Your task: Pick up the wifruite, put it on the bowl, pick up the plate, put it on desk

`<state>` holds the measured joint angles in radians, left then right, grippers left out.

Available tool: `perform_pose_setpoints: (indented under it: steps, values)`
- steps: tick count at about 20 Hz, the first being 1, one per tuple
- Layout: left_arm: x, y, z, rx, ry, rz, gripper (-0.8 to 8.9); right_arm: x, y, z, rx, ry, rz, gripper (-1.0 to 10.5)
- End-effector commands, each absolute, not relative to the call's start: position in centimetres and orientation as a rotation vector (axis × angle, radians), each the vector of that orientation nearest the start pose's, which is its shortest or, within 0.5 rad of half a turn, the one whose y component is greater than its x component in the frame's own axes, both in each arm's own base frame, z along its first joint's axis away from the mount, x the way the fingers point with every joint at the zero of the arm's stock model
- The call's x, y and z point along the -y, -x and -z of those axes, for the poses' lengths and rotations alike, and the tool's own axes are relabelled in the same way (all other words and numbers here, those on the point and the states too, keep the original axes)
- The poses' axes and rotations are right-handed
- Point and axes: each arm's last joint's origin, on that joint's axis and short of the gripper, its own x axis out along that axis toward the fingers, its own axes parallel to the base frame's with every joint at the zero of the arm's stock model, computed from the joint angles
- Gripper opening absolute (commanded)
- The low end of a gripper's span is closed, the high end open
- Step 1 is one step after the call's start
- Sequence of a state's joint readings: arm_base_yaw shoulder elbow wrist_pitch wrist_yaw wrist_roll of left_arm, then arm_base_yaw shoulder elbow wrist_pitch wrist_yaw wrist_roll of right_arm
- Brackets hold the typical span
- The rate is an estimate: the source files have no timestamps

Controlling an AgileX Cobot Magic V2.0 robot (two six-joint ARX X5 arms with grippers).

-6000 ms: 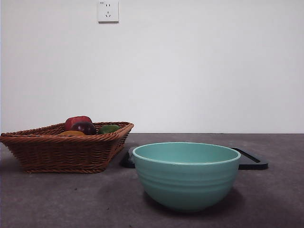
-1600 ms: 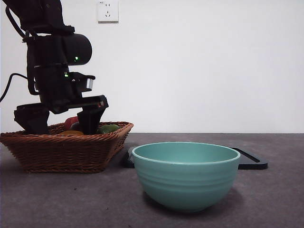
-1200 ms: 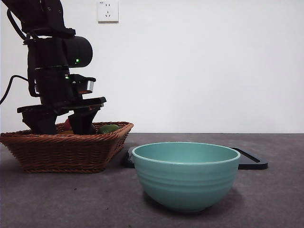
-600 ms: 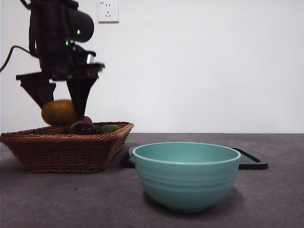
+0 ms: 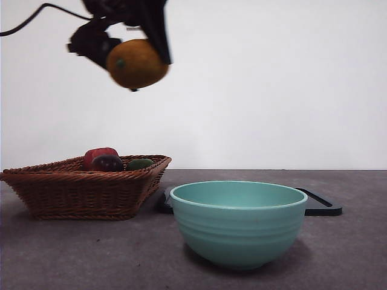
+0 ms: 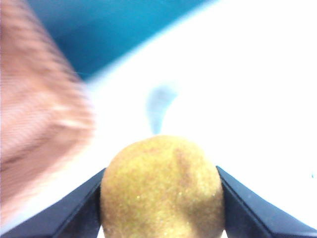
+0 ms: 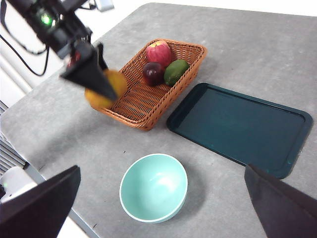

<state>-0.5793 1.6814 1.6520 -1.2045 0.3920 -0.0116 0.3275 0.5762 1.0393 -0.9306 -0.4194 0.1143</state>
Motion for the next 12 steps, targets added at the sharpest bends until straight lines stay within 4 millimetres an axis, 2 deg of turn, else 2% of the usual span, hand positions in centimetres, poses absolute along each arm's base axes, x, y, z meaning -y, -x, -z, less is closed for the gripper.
perform_pose_setpoints:
  steps: [1, 4, 10, 12]
  values:
    - [21.2, -25.5, -33.2, -1.254, -0.17, 0.923, 2.75, -3.5, -6.6, -37.3, -0.501, -0.143, -0.712, 6.6]
    - [24.0, -23.6, -32.9, -1.238, -0.258, 0.986, 2.75, -3.5, -6.6, -37.3, -0.501, -0.143, -0.711, 6.6]
    - [27.5, -21.4, -31.3, -1.255, -0.364, 1.051, 2.74, -3.5, -6.6, -37.3, -0.5, -0.143, -0.711, 6.6]
    - [28.6, -20.9, -30.6, -1.243, -0.431, 1.018, 2.74, -3.5, -6.6, -37.4, -0.499, -0.143, -0.712, 6.6]
